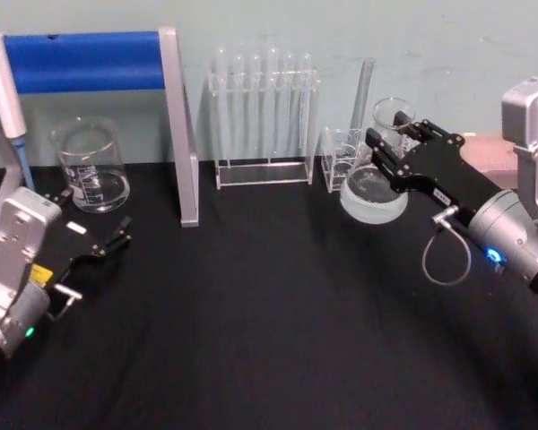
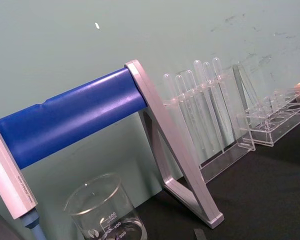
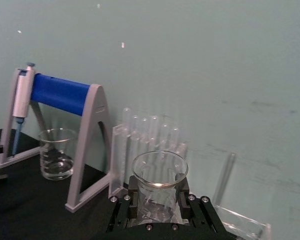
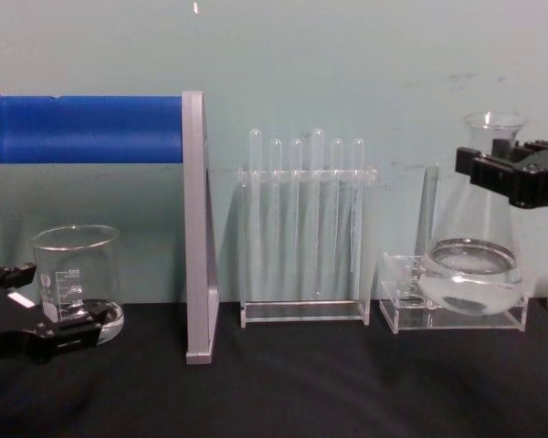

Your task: Grasp the erlenmeyer flask with one hand, shake it three times, then place it back.

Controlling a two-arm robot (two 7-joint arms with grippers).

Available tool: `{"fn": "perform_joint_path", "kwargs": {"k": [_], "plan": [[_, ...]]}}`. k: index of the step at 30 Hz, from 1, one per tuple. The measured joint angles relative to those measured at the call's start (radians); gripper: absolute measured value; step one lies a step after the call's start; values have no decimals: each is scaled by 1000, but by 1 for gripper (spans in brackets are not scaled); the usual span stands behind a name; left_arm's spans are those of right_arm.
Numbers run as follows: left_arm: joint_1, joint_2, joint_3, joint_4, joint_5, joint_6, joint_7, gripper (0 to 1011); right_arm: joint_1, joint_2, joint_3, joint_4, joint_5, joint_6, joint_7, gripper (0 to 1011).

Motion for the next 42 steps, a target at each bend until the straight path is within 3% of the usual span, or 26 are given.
{"fn": "perform_joint_path", "kwargs": {"k": [8, 21, 29, 36, 42], "plan": [[0, 0, 0, 0, 0, 0, 0, 1000, 13, -17, -30, -1, -4, 4, 68, 453], [0, 0, 0, 0, 0, 0, 0, 1001, 65, -29, -181, 0, 24, -3, 249, 453], [0, 0, 0, 0, 0, 0, 0, 1001, 91, -27, -243, 6, 37, -9, 298, 453], [0, 0, 0, 0, 0, 0, 0, 1001, 103, -23, -253, 16, 48, -14, 284, 453], [0, 0, 0, 0, 0, 0, 0, 1001, 102, -16, -211, 28, 46, -22, 216, 453]]}}
